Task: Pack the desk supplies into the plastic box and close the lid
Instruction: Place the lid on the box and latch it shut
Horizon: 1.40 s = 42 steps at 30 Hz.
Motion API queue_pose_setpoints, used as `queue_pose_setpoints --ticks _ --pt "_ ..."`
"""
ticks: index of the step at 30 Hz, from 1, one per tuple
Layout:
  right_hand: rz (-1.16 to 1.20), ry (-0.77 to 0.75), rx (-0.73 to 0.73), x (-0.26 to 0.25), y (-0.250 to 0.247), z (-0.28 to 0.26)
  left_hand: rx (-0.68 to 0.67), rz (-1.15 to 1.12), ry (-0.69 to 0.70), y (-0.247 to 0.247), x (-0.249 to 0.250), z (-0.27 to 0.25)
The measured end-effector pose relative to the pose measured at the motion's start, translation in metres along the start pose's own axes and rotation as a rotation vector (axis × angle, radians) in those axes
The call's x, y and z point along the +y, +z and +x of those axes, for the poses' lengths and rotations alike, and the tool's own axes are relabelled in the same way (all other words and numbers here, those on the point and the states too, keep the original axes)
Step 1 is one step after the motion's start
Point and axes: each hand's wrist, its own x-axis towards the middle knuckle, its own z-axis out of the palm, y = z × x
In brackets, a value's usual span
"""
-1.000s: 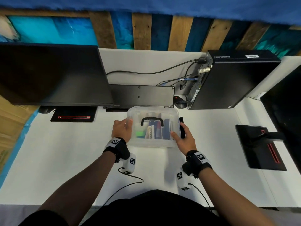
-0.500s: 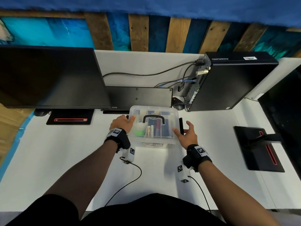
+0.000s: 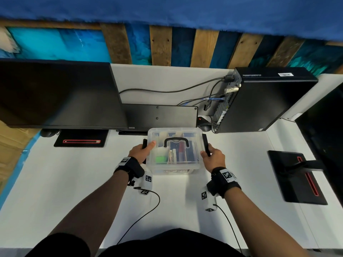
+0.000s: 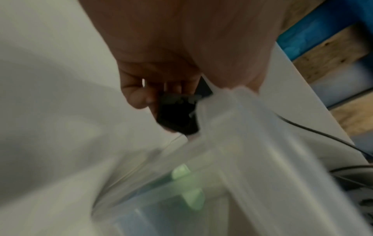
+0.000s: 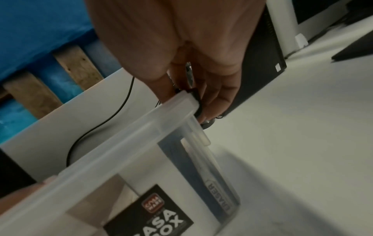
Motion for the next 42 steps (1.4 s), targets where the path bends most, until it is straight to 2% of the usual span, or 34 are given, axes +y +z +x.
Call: queue_pose_setpoints --ticks 11,14,17,21,26,29,31,34,37,42 --pt "-0.231 -0.067 0.074 -0.012 0.012 -0.001 0.141 -0.021 0.048 0.008 0.002 -0.006" --pt "-0.151 -0.063 0.060 -0.008 0.010 0.000 0.172 -0.031 0.051 0.009 0.003 -0.009" --pt "0.063 -0.041 0.023 0.008 0.007 -0.003 0.206 -0.020 0.081 0.006 0.005 -0.010" --pt "0.456 0.134 -0.062 0.026 0.006 0.003 0.201 -0.023 0.107 0.003 0.006 -0.011" --pt "0.444 0.156 -0.126 0.020 0.003 0.013 0.151 -0.019 0.134 0.007 0.015 -0.012" --pt "0.441 0.144 -0.123 0.024 0.006 0.015 0.086 -0.056 0.042 0.001 0.012 -0.008" --pt "0.441 0.137 -0.112 0.026 0.008 0.016 0.086 -0.014 0.037 0.000 0.009 -0.010" --pt "0.432 0.150 -0.119 0.028 0.011 0.019 0.184 0.107 0.104 0.012 0.014 -0.015" --pt "0.442 0.170 -0.128 0.027 0.012 0.019 0.295 0.119 0.088 0.027 0.022 -0.020" --pt "0.436 0.170 -0.134 0.023 0.011 0.018 0.313 0.168 0.092 0.031 0.032 -0.026"
